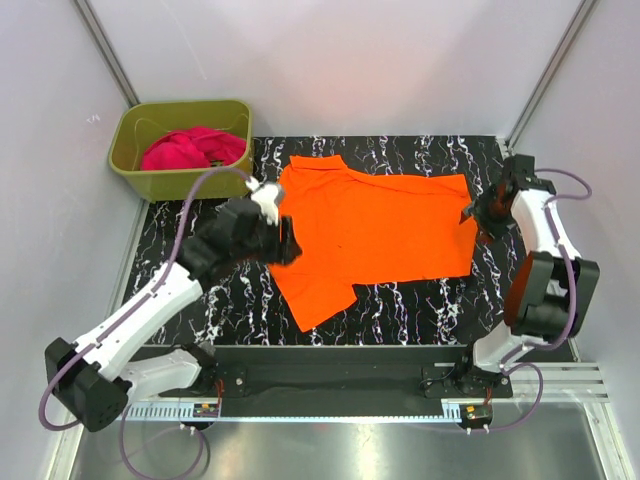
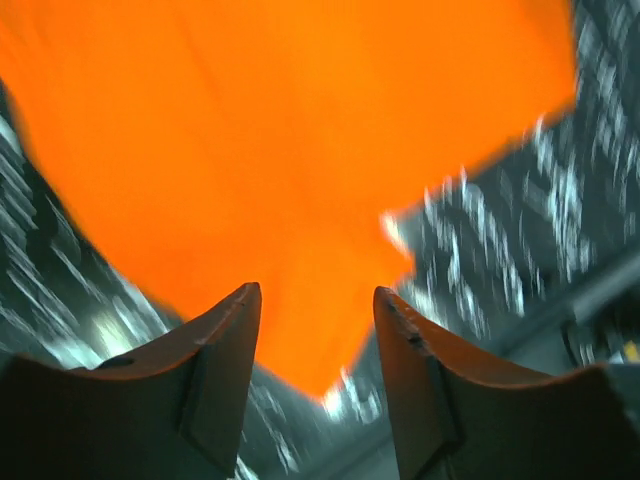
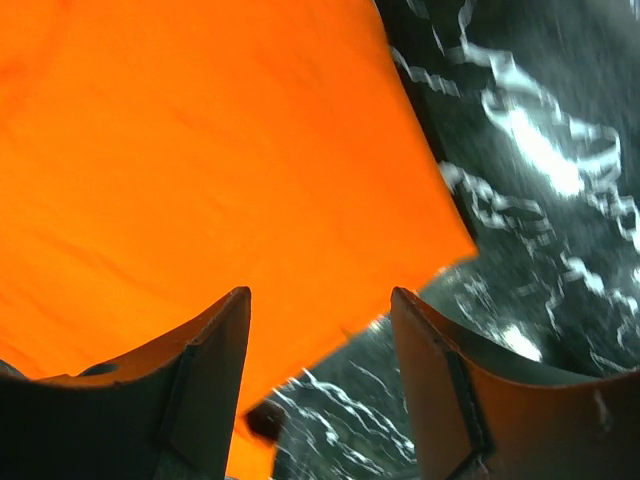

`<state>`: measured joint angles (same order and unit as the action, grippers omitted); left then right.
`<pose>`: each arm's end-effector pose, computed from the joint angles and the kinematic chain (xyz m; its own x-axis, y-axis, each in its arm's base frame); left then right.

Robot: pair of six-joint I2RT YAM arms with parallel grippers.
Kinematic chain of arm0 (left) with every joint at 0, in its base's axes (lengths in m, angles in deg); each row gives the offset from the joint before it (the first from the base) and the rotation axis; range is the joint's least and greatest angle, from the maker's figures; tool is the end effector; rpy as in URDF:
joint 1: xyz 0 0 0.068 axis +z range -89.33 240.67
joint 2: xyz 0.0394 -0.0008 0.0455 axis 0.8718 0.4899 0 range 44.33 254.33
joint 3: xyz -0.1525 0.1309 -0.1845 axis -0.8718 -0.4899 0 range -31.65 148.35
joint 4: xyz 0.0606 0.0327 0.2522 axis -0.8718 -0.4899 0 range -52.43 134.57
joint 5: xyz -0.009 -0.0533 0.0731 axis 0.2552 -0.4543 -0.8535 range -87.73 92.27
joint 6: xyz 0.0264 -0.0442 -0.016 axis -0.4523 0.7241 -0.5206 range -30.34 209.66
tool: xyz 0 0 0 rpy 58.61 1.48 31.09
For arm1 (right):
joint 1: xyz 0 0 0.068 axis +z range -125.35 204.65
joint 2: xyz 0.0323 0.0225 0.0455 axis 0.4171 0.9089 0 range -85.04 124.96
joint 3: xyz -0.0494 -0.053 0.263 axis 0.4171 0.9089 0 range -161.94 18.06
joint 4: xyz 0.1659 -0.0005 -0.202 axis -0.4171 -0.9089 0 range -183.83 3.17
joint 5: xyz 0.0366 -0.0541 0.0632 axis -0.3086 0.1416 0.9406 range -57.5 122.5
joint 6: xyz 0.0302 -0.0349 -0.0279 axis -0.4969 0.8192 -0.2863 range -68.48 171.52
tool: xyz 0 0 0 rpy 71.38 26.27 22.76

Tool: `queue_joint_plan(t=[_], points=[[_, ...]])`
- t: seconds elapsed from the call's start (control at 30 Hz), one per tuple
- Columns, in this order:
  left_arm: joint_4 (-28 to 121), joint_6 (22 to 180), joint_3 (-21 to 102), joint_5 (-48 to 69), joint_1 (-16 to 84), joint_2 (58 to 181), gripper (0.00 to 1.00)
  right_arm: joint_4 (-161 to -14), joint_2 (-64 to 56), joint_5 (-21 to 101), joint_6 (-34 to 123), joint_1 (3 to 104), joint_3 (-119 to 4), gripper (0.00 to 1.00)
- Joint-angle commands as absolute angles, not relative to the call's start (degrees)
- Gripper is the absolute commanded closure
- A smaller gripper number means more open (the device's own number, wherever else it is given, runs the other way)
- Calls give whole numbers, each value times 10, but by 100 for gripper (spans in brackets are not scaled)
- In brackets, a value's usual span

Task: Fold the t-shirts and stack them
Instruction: Flatten the tshirt out

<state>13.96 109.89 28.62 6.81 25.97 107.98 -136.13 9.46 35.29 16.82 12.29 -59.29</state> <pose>0.1971 -0.1399 0.3342 -0.6463 0.0281 -0.7625 0.4240 0.8441 -0.3283 0.3288 -0.0703 0.2613 -0.6254 0.7190 -0.3030 0.6699 0.6939 0.2641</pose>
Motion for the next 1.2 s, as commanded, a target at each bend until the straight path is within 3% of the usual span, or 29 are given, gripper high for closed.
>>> queue_joint_plan(t=[0.0,0.23,0.43,0.57,0.63,0.8,0.9,1.17], points=[[94,1194,195,115,253,1052,44,-1343,31,379,186,125,-514,34],[114,1295,80,155,252,1033,49,-1330,-26,389,200,125,-399,33],[203,1386,-5,162,252,1028,50,-1334,-18,360,233,125,-393,30],[256,1412,-34,148,253,1040,47,-1341,-17,328,251,125,-397,29],[278,1419,-41,147,254,1065,40,-1341,-17,329,262,124,-398,29],[306,1420,-41,140,260,1103,40,-1341,-5,317,259,122,-400,28],[319,1414,-39,140,274,1128,42,-1341,5,323,252,116,-404,28],[357,1380,-26,192,318,1205,62,-1339,30,306,259,101,-418,32]])
